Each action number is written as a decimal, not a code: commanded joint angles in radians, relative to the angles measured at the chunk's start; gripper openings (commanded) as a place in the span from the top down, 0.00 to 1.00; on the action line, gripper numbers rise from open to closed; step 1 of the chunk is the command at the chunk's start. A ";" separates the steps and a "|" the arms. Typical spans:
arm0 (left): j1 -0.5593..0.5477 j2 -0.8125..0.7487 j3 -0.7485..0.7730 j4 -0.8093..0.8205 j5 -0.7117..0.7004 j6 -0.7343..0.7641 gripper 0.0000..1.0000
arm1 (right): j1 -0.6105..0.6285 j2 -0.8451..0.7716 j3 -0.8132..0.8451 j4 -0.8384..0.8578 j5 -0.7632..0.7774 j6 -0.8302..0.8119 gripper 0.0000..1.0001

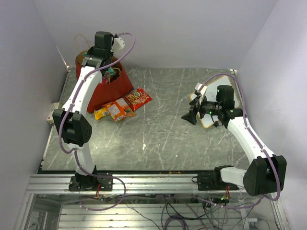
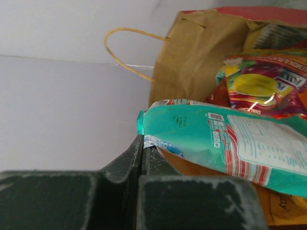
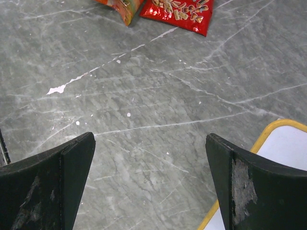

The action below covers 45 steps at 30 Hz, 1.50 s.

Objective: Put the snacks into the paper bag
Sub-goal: Place the snack in the paper bag.

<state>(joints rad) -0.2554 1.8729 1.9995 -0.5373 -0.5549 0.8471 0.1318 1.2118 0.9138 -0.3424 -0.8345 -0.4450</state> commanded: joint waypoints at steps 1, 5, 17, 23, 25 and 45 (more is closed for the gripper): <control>0.008 0.019 0.001 -0.037 0.072 -0.073 0.93 | -0.006 0.020 0.008 -0.005 -0.014 -0.005 0.00; 0.008 0.028 0.030 -0.035 0.092 -0.109 0.93 | -0.006 0.013 -0.004 0.011 -0.009 -0.001 0.00; 0.027 -0.112 -0.256 0.093 0.141 -0.170 0.92 | -0.006 0.013 0.001 0.002 -0.006 -0.006 0.00; 0.027 -0.187 -0.312 0.090 0.175 -0.184 0.83 | -0.008 0.007 -0.002 0.005 -0.002 -0.006 0.00; 0.027 -0.189 -0.296 0.083 0.175 -0.183 0.81 | -0.007 0.012 0.006 -0.006 -0.003 -0.012 0.00; 0.027 -0.472 -0.351 -0.040 0.310 -0.284 0.36 | -0.006 -0.008 0.002 0.005 -0.009 -0.002 0.00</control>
<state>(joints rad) -0.2352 1.5002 1.7203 -0.5217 -0.3836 0.6601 0.1318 1.2255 0.9138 -0.3481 -0.8371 -0.4458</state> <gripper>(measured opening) 0.582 0.997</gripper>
